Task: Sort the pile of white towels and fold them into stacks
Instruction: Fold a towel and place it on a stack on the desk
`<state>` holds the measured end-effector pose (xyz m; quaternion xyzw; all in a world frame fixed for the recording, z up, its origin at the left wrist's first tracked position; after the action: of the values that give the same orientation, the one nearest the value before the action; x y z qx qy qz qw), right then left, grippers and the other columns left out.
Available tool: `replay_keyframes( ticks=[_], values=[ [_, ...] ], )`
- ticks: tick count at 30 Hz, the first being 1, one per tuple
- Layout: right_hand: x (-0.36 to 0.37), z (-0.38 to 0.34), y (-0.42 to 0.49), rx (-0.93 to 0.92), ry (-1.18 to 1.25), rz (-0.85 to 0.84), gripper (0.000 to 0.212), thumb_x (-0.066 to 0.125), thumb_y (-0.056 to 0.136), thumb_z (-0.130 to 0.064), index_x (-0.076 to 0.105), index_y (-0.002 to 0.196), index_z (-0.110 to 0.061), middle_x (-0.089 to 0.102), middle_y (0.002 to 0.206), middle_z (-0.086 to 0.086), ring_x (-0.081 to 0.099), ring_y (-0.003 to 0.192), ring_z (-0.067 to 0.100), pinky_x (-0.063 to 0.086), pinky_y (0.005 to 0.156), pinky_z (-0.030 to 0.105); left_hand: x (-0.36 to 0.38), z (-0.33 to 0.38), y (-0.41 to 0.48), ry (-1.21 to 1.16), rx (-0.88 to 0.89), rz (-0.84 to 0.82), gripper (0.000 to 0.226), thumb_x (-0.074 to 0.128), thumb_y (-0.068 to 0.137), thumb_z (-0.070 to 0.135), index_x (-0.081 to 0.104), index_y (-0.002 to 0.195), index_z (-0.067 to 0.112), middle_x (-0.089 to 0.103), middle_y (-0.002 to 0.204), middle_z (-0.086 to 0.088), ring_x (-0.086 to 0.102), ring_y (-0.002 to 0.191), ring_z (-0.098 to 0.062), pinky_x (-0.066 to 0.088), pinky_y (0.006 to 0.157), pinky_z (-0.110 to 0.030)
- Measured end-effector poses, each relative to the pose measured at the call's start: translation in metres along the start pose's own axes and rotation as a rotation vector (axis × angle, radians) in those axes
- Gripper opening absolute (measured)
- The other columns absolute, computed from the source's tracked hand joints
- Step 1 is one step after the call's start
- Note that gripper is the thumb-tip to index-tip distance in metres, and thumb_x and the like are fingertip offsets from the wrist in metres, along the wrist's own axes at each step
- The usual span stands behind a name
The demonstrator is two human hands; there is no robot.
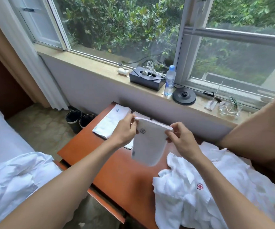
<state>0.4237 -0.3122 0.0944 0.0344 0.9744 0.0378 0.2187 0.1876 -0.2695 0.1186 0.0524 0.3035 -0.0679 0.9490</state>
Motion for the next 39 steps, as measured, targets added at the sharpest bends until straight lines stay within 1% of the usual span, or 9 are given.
replay_keyframes(
  ticks=[7,12,17,21,25,29,33,36,39],
  values=[
    [0.027,0.032,0.034,0.110,-0.049,0.021,0.006,0.068,0.096,-0.021,0.068,0.091,-0.025,0.072,0.079,-0.006,0.067,0.073,0.014,0.057,0.079,0.041,0.012,-0.047,0.051,-0.064,-0.091,-0.148,0.005,0.063,0.094,0.014,0.066,0.090,0.014,0.075,0.086,-0.001,0.073,0.076,-0.010,0.046,0.065,-0.020],
    [0.047,0.053,0.061,0.173,-0.101,0.090,0.015,0.062,0.102,-0.027,0.068,0.090,-0.034,0.065,0.080,-0.019,0.056,0.076,0.002,0.046,0.071,0.025,0.023,-0.076,0.102,-0.087,-0.001,-0.339,0.009,0.066,0.098,0.018,0.069,0.096,0.011,0.071,0.081,0.000,0.061,0.066,-0.008,0.048,0.064,-0.024],
    [0.056,0.059,0.079,0.204,-0.062,0.189,0.014,0.057,0.105,-0.038,0.066,0.094,-0.040,0.067,0.088,-0.017,0.061,0.084,0.004,0.049,0.075,0.027,0.029,-0.094,0.146,-0.141,0.071,-0.466,0.015,0.062,0.102,0.024,0.070,0.093,0.015,0.070,0.093,-0.015,0.057,0.079,-0.017,0.044,0.074,-0.034],
    [0.066,0.070,0.086,0.258,-0.033,0.275,0.014,0.051,0.107,-0.042,0.063,0.103,-0.035,0.066,0.088,-0.010,0.064,0.084,0.017,0.059,0.073,0.047,0.043,-0.102,0.172,-0.215,0.040,-0.487,0.018,0.061,0.102,0.024,0.067,0.095,0.009,0.070,0.096,-0.022,0.057,0.079,-0.016,0.043,0.073,-0.034],
    [0.070,0.091,0.099,0.310,-0.008,0.337,0.017,0.052,0.106,-0.041,0.060,0.101,-0.027,0.059,0.080,0.000,0.057,0.078,0.031,0.054,0.069,0.056,0.061,-0.116,0.196,-0.201,0.002,-0.446,0.016,0.060,0.093,0.038,0.070,0.089,0.027,0.074,0.090,-0.002,0.065,0.079,-0.015,0.050,0.072,-0.036],
    [0.062,0.126,0.136,0.376,-0.037,0.342,0.018,0.052,0.107,-0.037,0.058,0.091,-0.030,0.060,0.074,-0.007,0.052,0.064,0.011,0.048,0.064,0.038,0.093,-0.126,0.235,-0.166,0.010,-0.435,0.013,0.060,0.096,0.035,0.071,0.091,0.039,0.072,0.080,0.016,0.064,0.072,-0.011,0.050,0.071,-0.033],
    [0.074,0.174,0.163,0.407,0.009,0.371,0.019,0.054,0.106,-0.030,0.054,0.087,-0.027,0.052,0.069,-0.018,0.044,0.062,0.002,0.038,0.061,0.019,0.134,-0.162,0.266,-0.176,-0.040,-0.419,0.018,0.060,0.097,0.027,0.070,0.090,0.041,0.071,0.084,0.013,0.063,0.075,-0.008,0.052,0.070,-0.027],
    [0.089,0.220,0.174,0.494,0.086,0.359,0.008,0.055,0.104,-0.026,0.060,0.110,-0.025,0.063,0.088,-0.013,0.054,0.072,0.005,0.046,0.071,0.025,0.168,-0.193,0.281,-0.223,-0.082,-0.421,0.022,0.061,0.101,0.026,0.069,0.090,0.043,0.069,0.078,0.026,0.059,0.069,0.006,0.047,0.066,-0.012],
    [0.103,0.264,0.181,0.624,0.147,0.297,0.045,0.059,0.101,-0.019,0.046,0.144,-0.022,0.066,0.119,0.000,0.066,0.102,0.014,0.054,0.083,0.024,0.195,-0.218,0.298,-0.283,-0.156,-0.410,0.016,0.058,0.105,0.029,0.070,0.096,0.035,0.069,0.085,0.025,0.059,0.078,0.001,0.049,0.075,-0.020]
  ],
)
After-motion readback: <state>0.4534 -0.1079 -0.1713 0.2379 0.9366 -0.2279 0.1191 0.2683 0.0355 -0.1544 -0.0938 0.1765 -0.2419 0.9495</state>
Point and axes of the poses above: each hand's wrist, its own y-axis towards the middle knuckle, its own x-axis out of the palm, z = x × y, the point moved 8 cm from there along y, towards the middle knuckle
